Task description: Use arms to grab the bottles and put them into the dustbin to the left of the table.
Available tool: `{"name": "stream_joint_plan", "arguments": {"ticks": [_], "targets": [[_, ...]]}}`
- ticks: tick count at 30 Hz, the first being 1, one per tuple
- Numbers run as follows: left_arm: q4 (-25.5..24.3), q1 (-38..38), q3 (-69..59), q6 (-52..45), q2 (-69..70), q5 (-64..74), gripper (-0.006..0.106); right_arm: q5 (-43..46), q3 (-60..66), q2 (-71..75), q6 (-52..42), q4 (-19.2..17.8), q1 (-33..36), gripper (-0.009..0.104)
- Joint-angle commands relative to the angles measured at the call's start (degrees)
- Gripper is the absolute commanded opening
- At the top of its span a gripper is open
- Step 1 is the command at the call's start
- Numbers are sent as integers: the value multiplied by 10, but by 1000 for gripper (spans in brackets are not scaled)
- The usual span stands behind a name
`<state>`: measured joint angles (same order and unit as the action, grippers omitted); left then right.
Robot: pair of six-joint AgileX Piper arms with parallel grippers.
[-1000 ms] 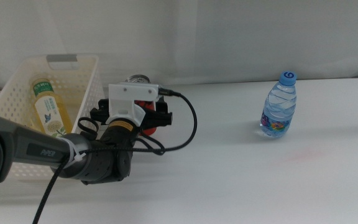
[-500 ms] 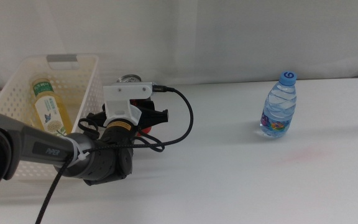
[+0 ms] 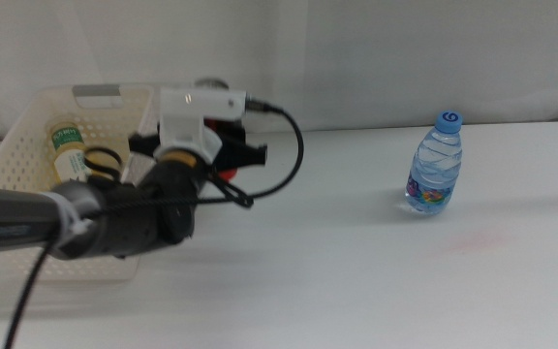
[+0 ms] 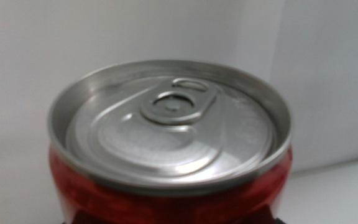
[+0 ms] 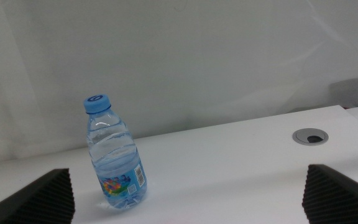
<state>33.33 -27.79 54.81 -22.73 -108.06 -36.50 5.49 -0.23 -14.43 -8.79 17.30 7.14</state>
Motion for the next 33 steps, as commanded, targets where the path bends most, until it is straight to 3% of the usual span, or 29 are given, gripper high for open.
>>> {"name": "stream_joint_plan", "arguments": {"ticks": [1,14,17,21,28,31,33], "targets": [[20,-1,14,-39,42,-7,-3,5,19,3,-2,-2,-3,103],[53,10,26,-161,203,117,-3,9,19,3,-2,-2,-3,103],[79,40,48,-180,229,209,-3,10,19,3,-2,-2,-3,103],[79,119,94,-181,261,370,-3,10,19,3,-2,-2,-3,103],[73,229,119,-160,301,507,-3,10,19,3,-2,-2,-3,103],[19,260,123,-110,316,552,-3,11,19,3,-2,-2,-3,103],[-76,268,135,-20,319,595,-3,14,19,3,-2,-2,-3,103]]}}
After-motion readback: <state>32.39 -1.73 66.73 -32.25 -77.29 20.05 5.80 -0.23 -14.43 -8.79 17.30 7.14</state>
